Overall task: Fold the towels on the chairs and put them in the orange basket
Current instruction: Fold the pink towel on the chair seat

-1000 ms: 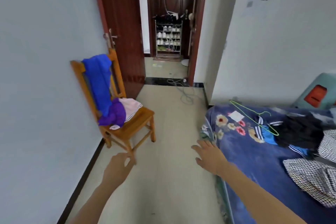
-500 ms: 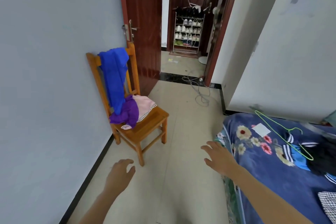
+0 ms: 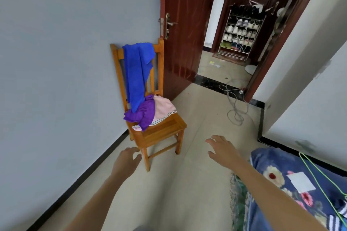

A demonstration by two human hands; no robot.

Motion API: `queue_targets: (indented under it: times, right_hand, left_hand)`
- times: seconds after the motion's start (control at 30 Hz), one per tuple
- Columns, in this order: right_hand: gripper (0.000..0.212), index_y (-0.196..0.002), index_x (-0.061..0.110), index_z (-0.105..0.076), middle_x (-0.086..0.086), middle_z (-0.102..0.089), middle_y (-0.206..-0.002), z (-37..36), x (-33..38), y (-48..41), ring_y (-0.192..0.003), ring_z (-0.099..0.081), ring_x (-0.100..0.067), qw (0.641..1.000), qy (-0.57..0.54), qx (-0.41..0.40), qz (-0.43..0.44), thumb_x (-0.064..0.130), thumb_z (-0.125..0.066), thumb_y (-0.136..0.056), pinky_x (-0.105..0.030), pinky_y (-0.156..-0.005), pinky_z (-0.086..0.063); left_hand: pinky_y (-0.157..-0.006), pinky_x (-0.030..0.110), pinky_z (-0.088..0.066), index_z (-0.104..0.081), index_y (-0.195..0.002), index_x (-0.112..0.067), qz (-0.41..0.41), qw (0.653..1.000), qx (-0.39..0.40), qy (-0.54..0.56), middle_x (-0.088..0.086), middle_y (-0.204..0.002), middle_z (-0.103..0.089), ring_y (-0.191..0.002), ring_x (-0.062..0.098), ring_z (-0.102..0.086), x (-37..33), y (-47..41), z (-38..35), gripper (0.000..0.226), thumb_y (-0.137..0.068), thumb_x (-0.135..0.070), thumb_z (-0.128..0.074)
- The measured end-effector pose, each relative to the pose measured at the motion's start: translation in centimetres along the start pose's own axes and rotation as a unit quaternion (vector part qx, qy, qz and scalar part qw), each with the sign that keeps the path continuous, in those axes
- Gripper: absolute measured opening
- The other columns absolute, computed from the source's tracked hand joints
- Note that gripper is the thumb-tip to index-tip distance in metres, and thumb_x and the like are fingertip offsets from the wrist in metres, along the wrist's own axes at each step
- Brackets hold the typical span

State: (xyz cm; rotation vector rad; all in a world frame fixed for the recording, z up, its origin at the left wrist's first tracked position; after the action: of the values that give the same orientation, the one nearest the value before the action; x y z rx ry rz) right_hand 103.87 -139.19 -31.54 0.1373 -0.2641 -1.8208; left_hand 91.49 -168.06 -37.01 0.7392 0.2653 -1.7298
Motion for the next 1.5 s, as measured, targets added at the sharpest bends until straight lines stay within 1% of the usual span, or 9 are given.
queue_targets:
  times: [0.23, 0.47, 0.67, 0.77, 0.9, 1.03, 1.2, 1.43, 1.5]
  right_hand:
    - [0.047, -0.142, 0.019, -0.031, -0.002, -0.026, -0.151, -0.7, -0.6, -8.0, -0.139, -0.022, -0.02, 0.998, -0.016, 0.027, 0.06, 0.027, -0.04, -0.096, -0.032, -0.107, -0.029]
    - [0.047, -0.142, 0.02, -0.031, -0.001, -0.03, -0.148, 2.0, -5.4, -18.9, -0.137, -0.026, -0.019, 0.997, -0.024, 0.03, 0.07, 0.026, -0.04, -0.097, -0.031, -0.106, -0.032]
    - [0.046, -0.142, 0.019, -0.032, -0.001, -0.033, -0.146, 4.9, -11.2, -27.8, -0.133, -0.031, -0.018, 0.999, -0.03, 0.019, 0.035, 0.025, -0.04, -0.097, -0.029, -0.102, -0.035]
    - [0.048, -0.143, 0.019, -0.031, 0.0, -0.032, -0.147, 3.7, -12.3, -30.9, -0.132, -0.032, -0.017, 0.997, -0.043, 0.049, 0.043, 0.027, -0.041, -0.097, -0.027, -0.103, -0.035]
    - [0.048, -0.143, 0.02, -0.03, 0.0, -0.031, -0.148, 1.3, -13.6, -34.7, -0.135, -0.03, -0.018, 0.991, -0.032, 0.103, 0.074, 0.028, -0.041, -0.097, -0.027, -0.104, -0.033]
    - [0.046, -0.14, 0.019, -0.035, -0.002, -0.037, -0.143, 1.4, -16.5, -42.1, -0.131, -0.034, -0.019, 0.988, -0.038, 0.109, 0.099, 0.023, -0.043, -0.095, -0.027, -0.102, -0.035]
    - [0.044, -0.137, 0.017, -0.04, -0.004, -0.043, -0.137, 2.4, -19.0, -50.4, -0.128, -0.037, -0.021, 0.981, -0.025, 0.13, 0.142, 0.028, -0.046, -0.094, -0.028, -0.1, -0.037]
    - [0.04, -0.131, 0.017, -0.045, -0.003, -0.048, -0.133, -0.8, -16.0, -55.6, -0.124, -0.042, -0.021, 0.952, -0.015, 0.208, 0.226, 0.026, -0.046, -0.092, -0.028, -0.097, -0.039]
    - [0.04, -0.132, 0.017, -0.044, -0.003, -0.047, -0.133, -2.5, -14.7, -56.0, -0.123, -0.042, -0.02, 0.941, -0.02, 0.234, 0.245, 0.024, -0.045, -0.093, -0.028, -0.096, -0.039]
  left_hand:
    - [-0.092, 0.027, -0.042, -0.06, -0.119, -0.012, 0.077, 0.997, -0.019, -0.013, 0.008, -0.122, -0.06, -0.111, 0.02, -0.056, 2.1, -3.5, -0.8, 0.028, -0.093, -0.021, -0.053]
    - [-0.093, 0.032, -0.044, -0.059, -0.12, -0.008, 0.151, 0.988, -0.041, 0.02, 0.012, -0.126, -0.058, -0.112, 0.026, -0.057, 0.9, -14.4, -2.1, 0.03, -0.093, -0.019, -0.052]
    - [-0.084, 0.028, -0.047, -0.061, -0.117, -0.012, 0.113, 0.992, 0.0, 0.053, 0.009, -0.118, -0.062, -0.102, 0.021, -0.059, -6.2, -24.4, -4.6, 0.027, -0.093, -0.02, -0.05]
    - [-0.076, 0.02, -0.039, -0.06, -0.118, -0.011, 0.105, 0.993, 0.006, 0.061, 0.007, -0.117, -0.062, -0.092, 0.012, -0.051, -9.2, -27.6, -6.2, 0.027, -0.093, -0.017, -0.051]
    - [-0.08, 0.018, -0.038, -0.059, -0.119, -0.011, 0.135, 0.989, 0.017, 0.056, 0.006, -0.12, -0.061, -0.102, 0.016, -0.056, -10.4, -30.4, -8.7, 0.028, -0.094, -0.019, -0.048]
    - [-0.078, 0.02, -0.041, -0.061, -0.114, -0.013, 0.19, 0.981, 0.003, 0.049, 0.006, -0.116, -0.063, -0.094, 0.013, -0.055, -11.2, -33.5, -11.0, 0.025, -0.094, -0.02, -0.048]
    - [-0.088, 0.024, -0.043, -0.06, -0.118, -0.013, 0.258, 0.964, -0.028, 0.051, 0.006, -0.122, -0.061, -0.108, 0.02, -0.058, -14.3, -36.9, -12.5, 0.029, -0.092, -0.021, -0.052]
    - [-0.086, 0.024, -0.045, -0.059, -0.121, -0.019, 0.299, 0.953, -0.03, 0.042, 0.0, -0.129, -0.057, -0.105, 0.017, -0.057, -16.1, -37.5, -14.9, 0.031, -0.091, -0.026, -0.053]
    - [-0.092, 0.023, -0.043, -0.059, -0.12, -0.021, 0.323, 0.946, -0.017, 0.03, -0.002, -0.129, -0.056, -0.113, 0.016, -0.054, -15.7, -37.1, -15.9, 0.03, -0.091, -0.028, -0.052]
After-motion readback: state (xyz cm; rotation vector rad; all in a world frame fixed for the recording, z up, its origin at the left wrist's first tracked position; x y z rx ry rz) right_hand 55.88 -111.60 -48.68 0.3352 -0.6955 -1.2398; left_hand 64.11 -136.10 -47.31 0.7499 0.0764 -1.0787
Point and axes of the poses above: each hand's wrist, its own y-axis away from the middle knuckle, its own z-axis out of the back of the hand, x = y × z, the point moved 3 cm from there along -y, towards the middle knuckle
